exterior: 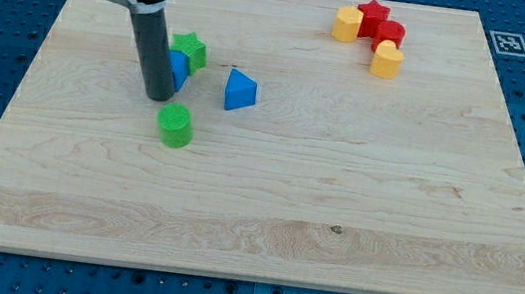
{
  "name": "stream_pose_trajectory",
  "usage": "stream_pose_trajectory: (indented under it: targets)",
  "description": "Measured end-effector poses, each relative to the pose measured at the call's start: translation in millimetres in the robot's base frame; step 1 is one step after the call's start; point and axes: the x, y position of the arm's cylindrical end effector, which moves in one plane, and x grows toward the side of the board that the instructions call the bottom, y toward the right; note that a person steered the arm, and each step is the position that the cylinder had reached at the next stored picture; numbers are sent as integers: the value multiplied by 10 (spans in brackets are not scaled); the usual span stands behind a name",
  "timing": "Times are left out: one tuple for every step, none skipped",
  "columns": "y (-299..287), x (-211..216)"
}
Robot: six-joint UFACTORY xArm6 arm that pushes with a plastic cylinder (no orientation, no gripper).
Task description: Separate the green blocks and blue blocks
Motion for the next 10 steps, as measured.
stream_pose_trajectory:
  targets:
    - [-116, -12]
    - [-117, 296]
    - [-117, 563]
    - [-57, 523]
    - [3, 315]
    - [20, 79]
    - [136, 70]
    - [142, 37]
    - [142, -182]
    - [142, -565]
